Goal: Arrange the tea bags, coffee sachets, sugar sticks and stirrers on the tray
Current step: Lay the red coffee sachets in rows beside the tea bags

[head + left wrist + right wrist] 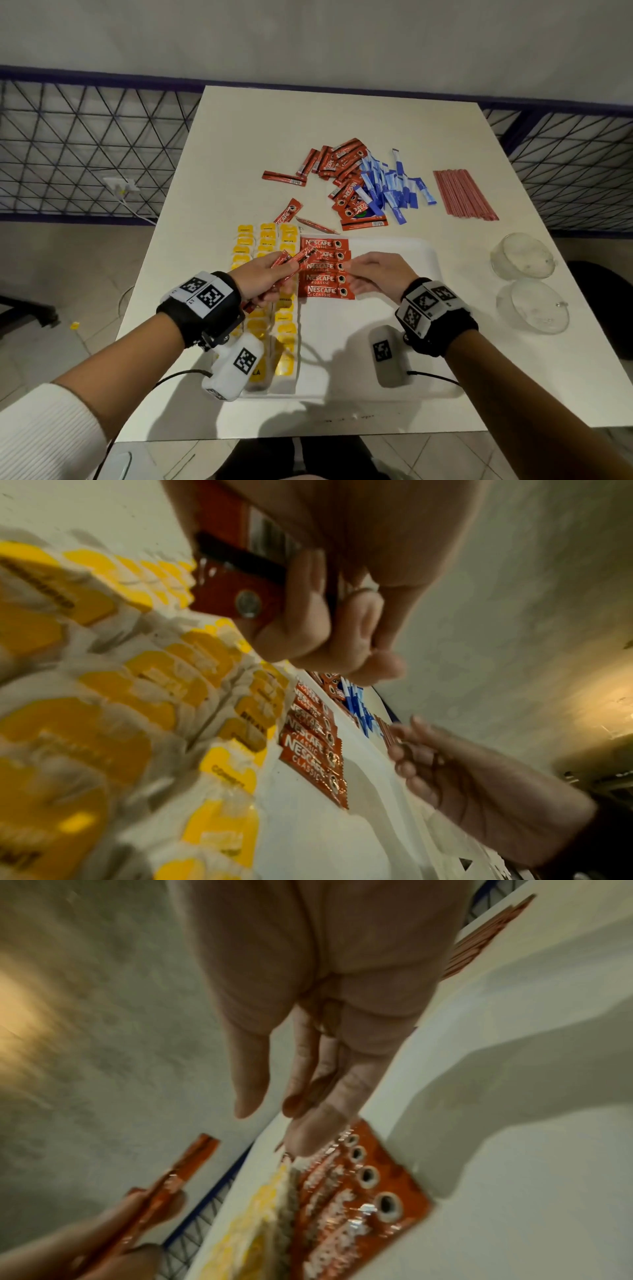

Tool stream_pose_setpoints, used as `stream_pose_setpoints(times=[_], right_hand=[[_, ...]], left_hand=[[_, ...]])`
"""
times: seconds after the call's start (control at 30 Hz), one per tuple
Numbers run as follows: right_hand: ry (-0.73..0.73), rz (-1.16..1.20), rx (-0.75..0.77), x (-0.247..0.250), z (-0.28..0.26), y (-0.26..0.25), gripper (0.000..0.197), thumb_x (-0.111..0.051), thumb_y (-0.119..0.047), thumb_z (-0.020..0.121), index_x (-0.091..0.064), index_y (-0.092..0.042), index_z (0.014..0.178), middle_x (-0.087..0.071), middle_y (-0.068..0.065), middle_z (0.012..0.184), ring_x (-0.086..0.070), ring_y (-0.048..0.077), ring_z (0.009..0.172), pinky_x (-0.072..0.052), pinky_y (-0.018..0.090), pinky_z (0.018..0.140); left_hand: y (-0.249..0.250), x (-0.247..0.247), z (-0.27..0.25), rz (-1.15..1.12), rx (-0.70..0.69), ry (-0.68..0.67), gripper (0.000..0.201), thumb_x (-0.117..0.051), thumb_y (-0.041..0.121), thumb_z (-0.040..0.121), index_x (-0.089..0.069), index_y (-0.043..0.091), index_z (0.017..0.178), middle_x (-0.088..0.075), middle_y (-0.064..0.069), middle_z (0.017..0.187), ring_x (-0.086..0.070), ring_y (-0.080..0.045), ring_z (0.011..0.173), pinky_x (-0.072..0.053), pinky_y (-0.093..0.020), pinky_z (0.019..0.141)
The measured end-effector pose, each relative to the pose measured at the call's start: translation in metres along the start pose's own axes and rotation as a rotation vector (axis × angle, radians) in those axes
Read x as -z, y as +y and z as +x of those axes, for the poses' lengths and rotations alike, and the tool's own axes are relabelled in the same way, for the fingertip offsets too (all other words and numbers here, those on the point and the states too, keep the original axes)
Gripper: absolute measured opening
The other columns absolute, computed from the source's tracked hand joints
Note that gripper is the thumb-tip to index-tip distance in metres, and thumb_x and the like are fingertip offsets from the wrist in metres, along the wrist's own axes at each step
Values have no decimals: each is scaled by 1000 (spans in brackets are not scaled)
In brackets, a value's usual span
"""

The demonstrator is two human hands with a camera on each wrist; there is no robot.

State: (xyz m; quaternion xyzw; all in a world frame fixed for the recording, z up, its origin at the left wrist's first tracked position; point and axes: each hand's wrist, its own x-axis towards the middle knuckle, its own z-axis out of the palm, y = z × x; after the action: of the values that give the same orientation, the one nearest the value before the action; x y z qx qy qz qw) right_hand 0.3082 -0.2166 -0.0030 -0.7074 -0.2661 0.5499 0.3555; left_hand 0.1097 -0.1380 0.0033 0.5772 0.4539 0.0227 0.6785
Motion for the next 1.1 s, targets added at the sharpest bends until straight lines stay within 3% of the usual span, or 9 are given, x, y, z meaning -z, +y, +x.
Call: stream_pose_setpoints(times=[0.1,0.2,0.37,0.53,0.63,0.73,0.83,0.97,1.1], right_hand=[[-98,16,74,-9,-10,-18,15,-66,-11,83,-61,-8,96,-63,8,75,-58,14,61,-53,19,60],[-135,-27,134,-13,-13,-24,15,-67,-8,82,-59,-14,93,-62,9,72,-57,13,56,-54,22,59],[-128,-1,221,-5,-14,-25,11,-65,0,81,-60,-10,79,-62,11,69,-59,9,50,-54,20,57],[-98,-2,218,4,-7,-26,11,-65,3,80,-63,-8,81,-65,9,78,-65,12,63,-56,17,64],[-97,2,165,2,-1,-25,13,-59,4,84,-66,-7,80,-66,7,85,-65,13,73,-56,16,70],[-106,41,121,-2,2,-24,9,-61,2,84,-65,-6,87,-65,9,92,-65,15,77,-56,17,70],[-116,11,102,-5,4,-20,16,-66,-3,81,-62,-9,95,-66,10,95,-66,16,76,-56,19,70],[-125,-81,93,-8,7,-15,12,-66,-4,82,-63,-14,88,-66,7,84,-62,15,69,-55,23,72],[-114,-69,33,-9,7,-12,3,-61,-9,87,-59,-9,90,-61,8,73,-55,12,59,-51,18,59]], left_hand=[[8,-8,-5,133,-48,-42,31,-39,27,99,-47,12,73,-50,7,36,-33,-1,26,-25,-12,30],[10,-14,-5,117,-58,-43,31,-42,33,96,-47,14,72,-51,9,40,-34,-2,29,-26,-13,32],[14,-10,-6,-56,110,-1,50,-32,58,91,-46,15,68,-45,9,46,-23,-2,31,-16,-11,31],[15,6,-6,-140,149,26,29,-56,39,87,-56,15,71,-41,9,41,-24,-3,30,-18,-11,29],[17,7,-3,-65,107,103,9,-63,26,86,-64,19,92,-43,12,38,-27,-2,30,-20,-12,31],[11,8,5,-34,36,179,23,-66,14,84,-61,18,106,-41,12,38,-31,-1,31,-21,-13,32],[7,10,9,18,15,174,24,-68,14,82,-61,22,104,-40,12,39,-31,-3,33,-24,-14,34],[6,11,10,45,12,170,21,-70,19,81,-63,24,100,-39,14,36,-30,-2,31,-24,-15,34],[3,9,10,11,9,181,21,-69,20,82,-64,22,102,-38,12,34,-27,-3,29,-23,-15,33]])
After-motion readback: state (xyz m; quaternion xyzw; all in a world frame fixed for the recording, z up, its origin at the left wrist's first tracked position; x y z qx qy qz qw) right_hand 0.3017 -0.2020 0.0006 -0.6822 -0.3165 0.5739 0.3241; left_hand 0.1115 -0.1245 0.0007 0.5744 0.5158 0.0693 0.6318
